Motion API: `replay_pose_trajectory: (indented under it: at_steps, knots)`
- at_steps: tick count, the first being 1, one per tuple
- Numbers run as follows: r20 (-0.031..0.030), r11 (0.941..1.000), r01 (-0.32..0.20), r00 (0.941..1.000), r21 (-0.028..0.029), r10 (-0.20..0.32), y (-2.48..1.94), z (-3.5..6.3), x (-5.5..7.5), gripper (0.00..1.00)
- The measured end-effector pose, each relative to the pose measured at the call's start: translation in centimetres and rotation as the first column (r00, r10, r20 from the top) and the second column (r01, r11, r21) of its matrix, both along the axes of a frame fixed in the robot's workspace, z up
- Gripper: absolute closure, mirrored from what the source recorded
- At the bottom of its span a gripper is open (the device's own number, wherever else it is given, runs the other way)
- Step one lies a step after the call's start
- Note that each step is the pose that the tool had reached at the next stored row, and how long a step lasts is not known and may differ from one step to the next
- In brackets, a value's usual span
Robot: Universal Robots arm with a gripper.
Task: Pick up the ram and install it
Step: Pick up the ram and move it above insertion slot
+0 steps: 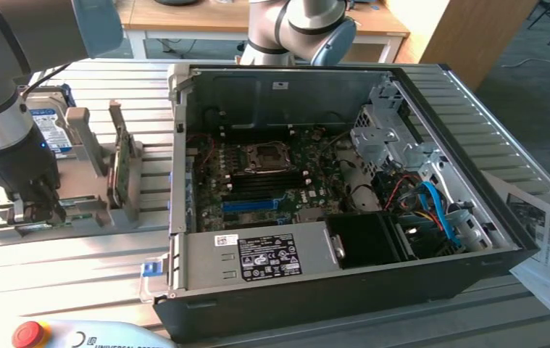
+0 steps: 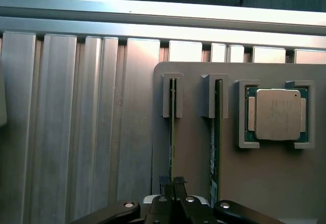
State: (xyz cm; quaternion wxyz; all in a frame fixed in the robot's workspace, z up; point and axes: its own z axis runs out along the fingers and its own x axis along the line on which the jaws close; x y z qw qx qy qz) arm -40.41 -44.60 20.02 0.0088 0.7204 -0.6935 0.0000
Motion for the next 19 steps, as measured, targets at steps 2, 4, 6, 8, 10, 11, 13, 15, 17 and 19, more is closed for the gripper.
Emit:
replay_pose_trajectory:
  at_steps: [2, 4, 6, 8, 10, 11, 13, 15, 17, 19]
  knots:
    - [0.0, 1.0, 0.0, 1.0, 0.0, 0.0, 0.0, 0.01, 0.0, 0.88]
    - [0.0, 1.0, 0.0, 1.0, 0.0, 0.0, 0.0, 0.08, 0.0, 0.88]
    - [0.0, 1.0, 0.0, 1.0, 0.0, 0.0, 0.0, 0.18, 0.0, 0.88]
    - [0.0, 1.0, 0.0, 1.0, 0.0, 0.0, 0.0, 0.27, 0.0, 0.88]
    - [0.0, 1.0, 0.0, 1.0, 0.0001, 0.0, 0.0, 0.36, 0.0, 0.88]
    - [0.0, 1.0, 0.0, 1.0, 0.0, 0.0, 0.0, 0.42, 0.0, 0.88]
    - [0.0, 1.0, 0.0, 1.0, -0.0001, 0.0, 0.0, 0.56, 0.0, 0.88]
    - [-0.0001, 1.0, 0.0, 1.0, 0.0, 0.0, 0.0, 0.73, 0.0, 0.88]
    - [0.0, 1.0, 0.0, 1.0, 0.0, 0.0, 0.0, 0.89, 0.0, 0.88]
    - [0.0, 1.0, 0.0, 1.0, 0.0, 0.0, 0.0, 1.06, 0.0, 0.88]
